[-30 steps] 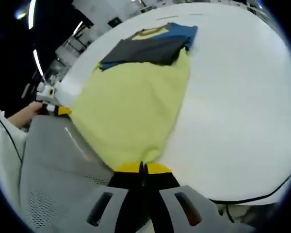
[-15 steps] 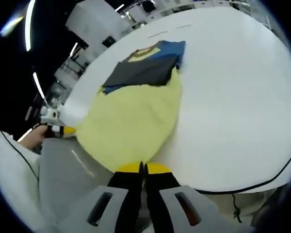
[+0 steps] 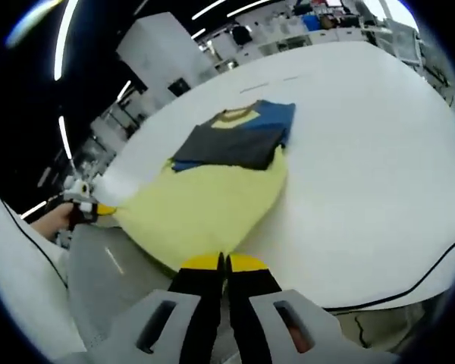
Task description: Fold the garment on the visible template until the final outline fits inside the template.
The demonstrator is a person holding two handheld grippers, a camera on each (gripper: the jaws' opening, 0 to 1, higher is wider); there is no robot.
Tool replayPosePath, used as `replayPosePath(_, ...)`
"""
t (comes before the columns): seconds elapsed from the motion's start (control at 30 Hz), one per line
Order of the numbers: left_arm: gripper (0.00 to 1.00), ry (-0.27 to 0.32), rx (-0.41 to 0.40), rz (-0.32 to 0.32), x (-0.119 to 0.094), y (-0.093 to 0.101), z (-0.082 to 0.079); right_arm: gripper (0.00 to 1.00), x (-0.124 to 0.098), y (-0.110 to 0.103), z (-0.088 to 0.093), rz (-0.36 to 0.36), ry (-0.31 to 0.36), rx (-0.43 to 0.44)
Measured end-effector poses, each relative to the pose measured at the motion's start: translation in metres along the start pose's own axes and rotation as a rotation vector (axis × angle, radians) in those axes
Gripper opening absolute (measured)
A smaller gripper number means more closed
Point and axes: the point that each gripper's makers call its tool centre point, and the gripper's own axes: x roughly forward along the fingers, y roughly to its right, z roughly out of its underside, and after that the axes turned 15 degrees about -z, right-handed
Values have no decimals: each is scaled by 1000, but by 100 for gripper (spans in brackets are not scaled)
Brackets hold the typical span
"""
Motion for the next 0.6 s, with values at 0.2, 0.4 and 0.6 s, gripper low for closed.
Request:
replayPosePath(0.2,0,13,-13,8,-6,1,1,2,-5,-7,-1,-5,29,11)
replayPosePath(0.4,0,34,-45,27,-16,4,-1,3,-11,-13,-6,-4,51,7)
replayPosePath(0.6,0,63,-65,55,-28,13,-8,3,-17,-17,-11,2,60,-3)
